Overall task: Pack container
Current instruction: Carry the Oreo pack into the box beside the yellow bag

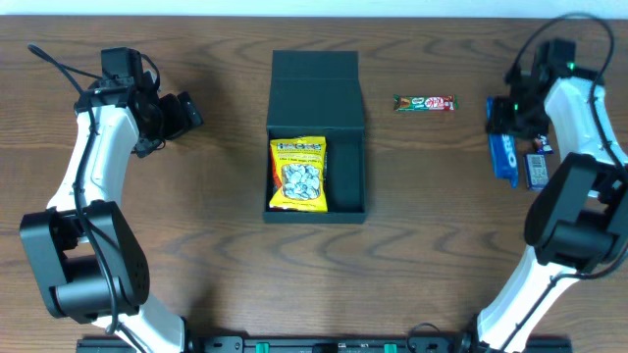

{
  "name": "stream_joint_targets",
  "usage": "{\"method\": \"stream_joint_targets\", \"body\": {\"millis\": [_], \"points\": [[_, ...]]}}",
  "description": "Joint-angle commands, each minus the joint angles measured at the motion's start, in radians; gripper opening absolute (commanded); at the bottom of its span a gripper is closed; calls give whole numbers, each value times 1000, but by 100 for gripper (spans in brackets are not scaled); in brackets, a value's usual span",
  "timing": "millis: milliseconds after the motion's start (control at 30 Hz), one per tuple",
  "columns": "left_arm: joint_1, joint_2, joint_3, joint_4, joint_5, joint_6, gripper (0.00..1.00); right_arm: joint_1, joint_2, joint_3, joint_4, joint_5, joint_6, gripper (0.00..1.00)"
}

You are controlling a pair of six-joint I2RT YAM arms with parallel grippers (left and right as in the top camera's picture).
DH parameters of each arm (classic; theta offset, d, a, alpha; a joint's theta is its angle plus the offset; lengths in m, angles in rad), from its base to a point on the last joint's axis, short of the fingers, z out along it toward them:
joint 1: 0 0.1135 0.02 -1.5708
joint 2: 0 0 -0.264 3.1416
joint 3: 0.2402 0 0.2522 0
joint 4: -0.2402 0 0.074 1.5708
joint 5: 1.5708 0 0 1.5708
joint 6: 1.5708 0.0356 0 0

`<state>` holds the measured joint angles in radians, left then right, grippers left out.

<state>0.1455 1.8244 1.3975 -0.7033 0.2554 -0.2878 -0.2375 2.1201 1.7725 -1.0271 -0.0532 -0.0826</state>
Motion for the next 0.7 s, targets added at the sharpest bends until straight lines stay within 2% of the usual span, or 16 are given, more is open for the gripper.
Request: {"method": "stream_joint_targets", "body": {"millis": [0, 67, 200, 333, 533, 667], "points": [[-3, 6, 7, -3, 0, 3, 95, 59, -9, 123, -66, -12, 45, 14], [-3, 6, 7, -3, 0, 4, 95, 106, -9, 191, -130, -26, 59, 13], [-3, 6, 7, -3, 0, 32, 95, 245, -9, 294, -270, -56, 130, 2], [-3, 6, 7, 3, 0, 38, 95, 379, -9, 312, -317, -80, 227, 6], [-3, 6, 7, 13, 0, 40, 95, 558, -9, 312, -328, -85, 402, 2], [-3, 6, 7, 16, 0, 41, 95, 648, -5, 301, -326, -40, 524, 3]]}}
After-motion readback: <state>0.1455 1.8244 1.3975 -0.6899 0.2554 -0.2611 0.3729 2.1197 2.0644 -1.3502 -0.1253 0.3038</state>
